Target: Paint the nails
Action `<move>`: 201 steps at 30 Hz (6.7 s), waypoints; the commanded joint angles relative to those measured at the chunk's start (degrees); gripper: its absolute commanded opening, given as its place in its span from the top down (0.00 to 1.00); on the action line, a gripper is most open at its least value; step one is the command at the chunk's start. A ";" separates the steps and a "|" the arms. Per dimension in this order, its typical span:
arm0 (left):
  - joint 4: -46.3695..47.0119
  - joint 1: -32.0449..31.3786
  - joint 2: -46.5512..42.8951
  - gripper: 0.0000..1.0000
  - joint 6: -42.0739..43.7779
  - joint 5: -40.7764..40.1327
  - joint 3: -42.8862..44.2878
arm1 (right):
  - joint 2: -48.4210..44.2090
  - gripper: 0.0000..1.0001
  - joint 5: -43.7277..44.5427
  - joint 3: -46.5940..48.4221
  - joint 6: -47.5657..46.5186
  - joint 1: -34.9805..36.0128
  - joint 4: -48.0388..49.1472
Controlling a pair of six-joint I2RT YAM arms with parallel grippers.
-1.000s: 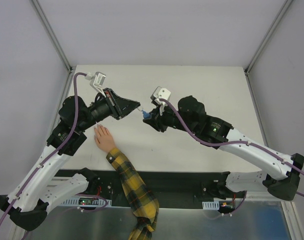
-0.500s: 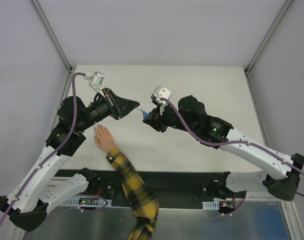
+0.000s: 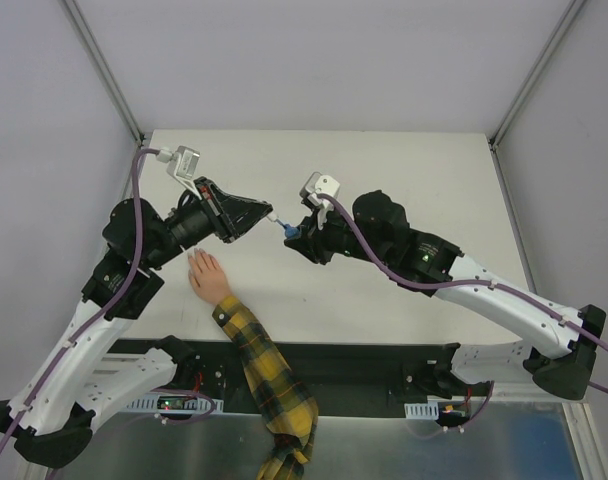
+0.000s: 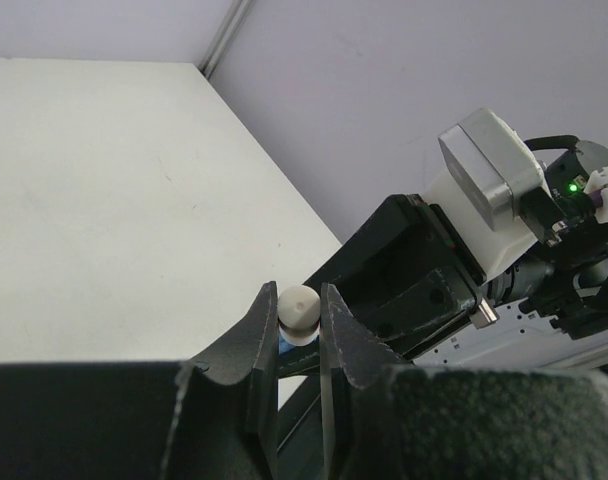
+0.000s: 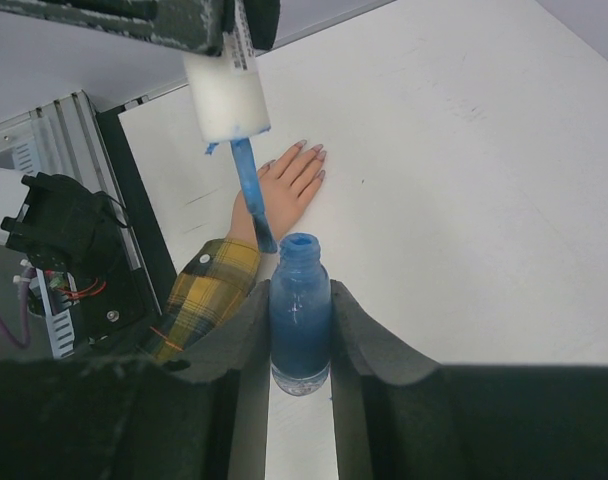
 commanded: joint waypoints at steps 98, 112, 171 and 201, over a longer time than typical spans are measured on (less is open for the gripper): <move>-16.08 39.39 47.48 1.00 10.03 -19.35 0.93 | 4.20 1.00 -15.44 28.69 9.18 -46.98 -32.81; -16.08 39.92 50.13 1.00 10.12 -19.35 2.87 | 6.40 1.00 -16.67 29.84 9.80 -47.68 -32.90; -17.05 40.80 48.90 1.00 10.91 -17.68 0.85 | 6.93 1.00 -18.96 28.69 11.12 -48.56 -32.19; -16.61 41.32 51.00 1.00 10.21 -16.36 1.46 | 7.11 0.99 -19.57 28.43 11.73 -48.65 -31.93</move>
